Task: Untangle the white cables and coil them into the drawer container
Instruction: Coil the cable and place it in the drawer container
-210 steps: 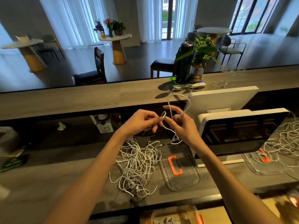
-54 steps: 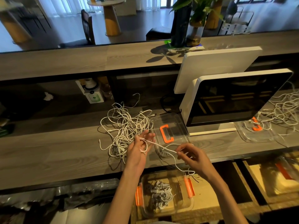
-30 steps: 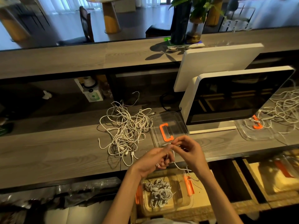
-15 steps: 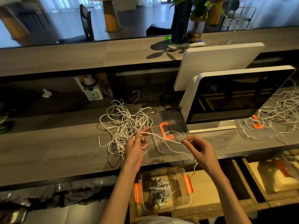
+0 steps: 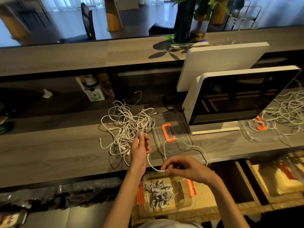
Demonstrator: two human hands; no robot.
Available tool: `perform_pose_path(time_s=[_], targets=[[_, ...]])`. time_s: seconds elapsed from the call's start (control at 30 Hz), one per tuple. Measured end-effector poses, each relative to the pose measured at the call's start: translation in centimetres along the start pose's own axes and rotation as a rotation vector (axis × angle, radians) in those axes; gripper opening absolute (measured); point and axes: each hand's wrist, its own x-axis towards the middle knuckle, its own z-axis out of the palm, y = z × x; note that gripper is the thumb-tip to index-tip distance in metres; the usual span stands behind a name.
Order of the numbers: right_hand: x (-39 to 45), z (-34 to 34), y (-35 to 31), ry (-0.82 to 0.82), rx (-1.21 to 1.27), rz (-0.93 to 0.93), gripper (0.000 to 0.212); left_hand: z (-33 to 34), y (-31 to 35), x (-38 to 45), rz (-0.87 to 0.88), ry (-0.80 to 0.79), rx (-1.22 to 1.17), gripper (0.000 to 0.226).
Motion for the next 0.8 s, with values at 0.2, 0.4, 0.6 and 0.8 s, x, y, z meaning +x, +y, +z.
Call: perform_pose_path(time_s=[0.2,0.4,0.6,0.8], targets=[[1.1,0.7,-0.8,0.348,0.145,-0.075,0.018,0.6,-0.2,-1.1,-0.169,-0.241,0.299,0.053],[1.9,0.8,0.4,0.673,0.015,-0.092,0.011,1.7,0.0,-2.3,-0.323,-0.424,0.238,0.049],[1.5,0.5,1.0,0.708,-0.061,-0.116,0.015,1.6,0.3,-2.8,-0.247,-0.646,0.38,0.049],[0.2,-1.3,1.8,0.73,-0.01,-0.036,0.019,0.0,0.4,-1.8,-0.103,-0.534,0.361,0.048]])
